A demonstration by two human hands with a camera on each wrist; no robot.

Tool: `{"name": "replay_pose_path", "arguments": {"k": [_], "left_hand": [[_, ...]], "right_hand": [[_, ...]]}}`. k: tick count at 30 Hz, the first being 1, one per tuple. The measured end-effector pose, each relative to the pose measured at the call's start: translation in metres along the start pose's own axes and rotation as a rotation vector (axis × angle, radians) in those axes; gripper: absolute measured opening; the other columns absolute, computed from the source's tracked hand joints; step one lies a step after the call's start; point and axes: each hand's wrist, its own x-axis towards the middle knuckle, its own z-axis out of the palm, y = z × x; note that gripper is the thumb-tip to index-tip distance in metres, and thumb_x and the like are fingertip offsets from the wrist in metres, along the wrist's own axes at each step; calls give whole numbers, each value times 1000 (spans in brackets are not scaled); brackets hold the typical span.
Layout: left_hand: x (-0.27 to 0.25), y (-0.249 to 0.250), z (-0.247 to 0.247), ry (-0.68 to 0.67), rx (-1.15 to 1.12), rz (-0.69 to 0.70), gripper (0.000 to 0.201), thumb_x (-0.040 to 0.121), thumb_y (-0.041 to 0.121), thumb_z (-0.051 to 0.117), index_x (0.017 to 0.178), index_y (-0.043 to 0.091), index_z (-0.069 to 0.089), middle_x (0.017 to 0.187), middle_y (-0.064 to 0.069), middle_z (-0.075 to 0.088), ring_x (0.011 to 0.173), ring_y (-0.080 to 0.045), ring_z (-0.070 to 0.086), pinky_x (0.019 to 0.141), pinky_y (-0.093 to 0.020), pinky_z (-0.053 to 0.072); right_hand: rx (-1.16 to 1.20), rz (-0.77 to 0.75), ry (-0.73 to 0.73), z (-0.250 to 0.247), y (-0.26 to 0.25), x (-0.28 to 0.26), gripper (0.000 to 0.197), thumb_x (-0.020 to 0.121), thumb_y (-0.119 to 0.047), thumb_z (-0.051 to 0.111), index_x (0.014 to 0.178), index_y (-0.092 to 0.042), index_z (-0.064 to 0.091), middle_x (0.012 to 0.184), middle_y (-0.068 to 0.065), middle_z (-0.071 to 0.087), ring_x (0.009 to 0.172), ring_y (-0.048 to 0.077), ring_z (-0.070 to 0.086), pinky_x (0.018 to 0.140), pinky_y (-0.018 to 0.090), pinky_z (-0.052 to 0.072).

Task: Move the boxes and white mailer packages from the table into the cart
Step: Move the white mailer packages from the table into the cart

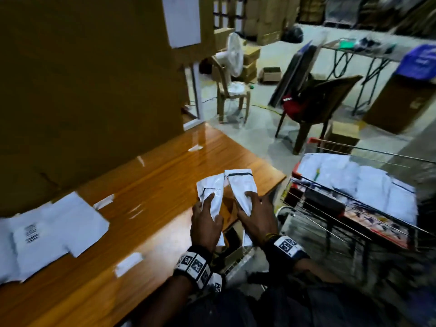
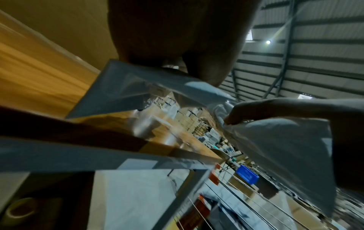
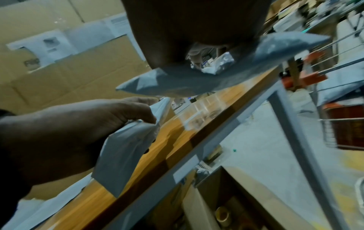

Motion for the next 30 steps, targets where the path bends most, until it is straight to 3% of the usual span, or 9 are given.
{"name": "replay_pose_path", "arguments": {"k": [9, 12, 14, 16, 19, 23, 27, 30], "left_hand": [[21, 95, 110, -191, 7, 106, 68, 81, 25, 55, 145, 36, 37, 135, -10, 40, 124, -35, 45, 98, -44, 44], [26, 133, 156, -260, 7, 151, 66, 83, 19, 59, 145, 32, 39, 142, -11, 37, 128, -33, 44, 97, -41, 45], [27, 155, 184, -307, 34, 177, 68, 81, 28, 56, 145, 36, 37, 146, -9, 36, 133, -33, 40, 100, -44, 44], [28, 173, 210, -344, 63, 210, 70, 77, 40, 49, 145, 41, 34, 138, -8, 41, 128, -32, 46, 101, -47, 43], [27, 201, 240, -411, 65, 246, 67, 84, 28, 58, 147, 37, 34, 137, -12, 41, 120, -35, 50, 97, -42, 44], [27, 230, 277, -465, 76, 325, 67, 84, 25, 58, 147, 32, 36, 141, -13, 39, 132, -31, 40, 103, -35, 40], [35, 259, 310, -526, 106, 371, 70, 76, 36, 48, 145, 30, 41, 127, -17, 50, 114, -34, 53, 91, -37, 47], [45, 282, 336, -561, 151, 391, 68, 79, 34, 52, 145, 31, 39, 126, -16, 50, 114, -35, 51, 89, -36, 45]], "right_hand": [[63, 167, 93, -80, 118, 26, 67, 73, -50, 58, 136, -29, 46, 123, 12, 45, 116, 35, 48, 92, 43, 45], [61, 244, 159, -109, 166, 32, 65, 75, -42, 67, 135, -28, 48, 123, 14, 48, 116, 35, 49, 93, 42, 45], [60, 294, 196, -127, 195, 33, 65, 75, -37, 70, 135, -26, 49, 121, 16, 50, 115, 36, 50, 94, 41, 45], [47, 344, 207, -144, 219, 32, 65, 75, -38, 69, 136, -26, 48, 120, 16, 49, 114, 36, 49, 94, 40, 44], [31, 403, 233, -166, 251, 31, 65, 75, -37, 68, 135, -26, 47, 121, 17, 50, 113, 36, 50, 94, 39, 44], [34, 484, 276, -187, 289, 31, 61, 76, -35, 68, 133, -24, 50, 118, 19, 50, 112, 38, 50, 95, 41, 43], [32, 557, 298, -207, 319, 32, 59, 77, -37, 66, 133, -27, 48, 122, 16, 48, 116, 36, 49, 97, 40, 42], [20, 603, 292, -222, 344, 41, 61, 78, -37, 67, 135, -26, 46, 124, 17, 48, 116, 37, 49, 96, 41, 43]]}}
